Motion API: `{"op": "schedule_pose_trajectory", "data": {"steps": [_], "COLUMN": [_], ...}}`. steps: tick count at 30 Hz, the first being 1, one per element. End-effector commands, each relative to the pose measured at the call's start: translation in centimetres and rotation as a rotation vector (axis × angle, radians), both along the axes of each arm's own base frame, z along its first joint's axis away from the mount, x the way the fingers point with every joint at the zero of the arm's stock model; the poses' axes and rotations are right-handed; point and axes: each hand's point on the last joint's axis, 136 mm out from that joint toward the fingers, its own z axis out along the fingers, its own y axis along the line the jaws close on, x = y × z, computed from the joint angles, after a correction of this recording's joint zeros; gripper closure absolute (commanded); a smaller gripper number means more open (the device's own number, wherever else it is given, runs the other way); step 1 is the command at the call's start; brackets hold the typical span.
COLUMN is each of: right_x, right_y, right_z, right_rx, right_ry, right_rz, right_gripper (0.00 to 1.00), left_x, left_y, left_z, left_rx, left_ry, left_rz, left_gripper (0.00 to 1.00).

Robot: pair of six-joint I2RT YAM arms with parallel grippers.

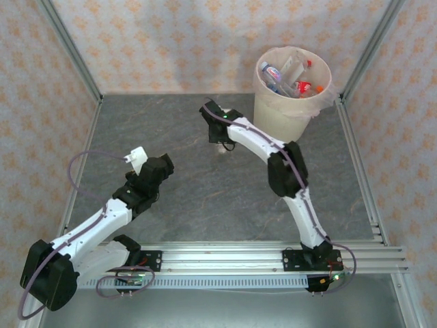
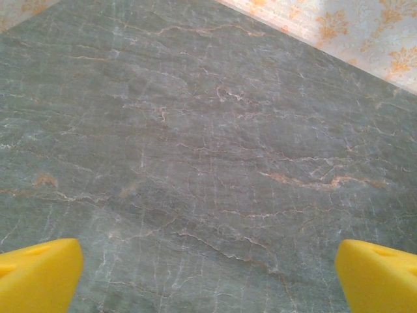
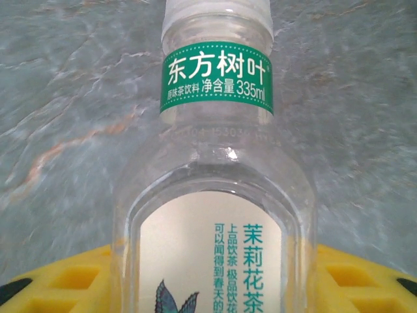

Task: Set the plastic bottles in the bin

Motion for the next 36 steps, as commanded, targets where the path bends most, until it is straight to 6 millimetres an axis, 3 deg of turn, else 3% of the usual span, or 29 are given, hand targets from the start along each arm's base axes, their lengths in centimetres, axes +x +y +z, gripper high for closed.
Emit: {"op": "schedule_pose_trajectory", "data": {"steps": [1, 10, 20, 25, 31, 36], "right_x": [0.2, -4.9, -6.8, -6.2, -4.3, -1.6], "right_y": [0.2, -4.0, -9.6, -11.8, -15.1, -18.8], "right_z": [6.9, 16.4, 25.4, 29.0, 32.1, 32.8], "right_rx": [0.134, 0.232, 0.285, 0.327, 0.306, 0.264], "right_ry": [-0.178, -0.464, -0.806, -0.905, -0.963, -0.953], "right_rz": [0.093, 0.158, 0.069, 0.059, 0.041, -0.034], "right_gripper": [0.53, 0.54, 0.55, 0.55, 0.56, 0.56], "left_x": [-0.5, -0.2, 0.2, 0.6, 0.9, 1.0], "left_y": [1.5, 1.1, 0.4, -0.1, -0.6, -0.7], "left_z": [0.1, 0.2, 0.4, 0.8, 0.8, 0.8], "left_rx": [0.025, -0.012, -0.063, -0.076, -0.1, -0.11], "left_ry": [-0.017, -0.034, -0.043, -0.044, -0.042, -0.042], "left_rz": [0.065, 0.061, 0.046, 0.033, 0.021, 0.02], "left_gripper": [0.0, 0.0, 0.0, 0.0, 0.0, 0.0]}}
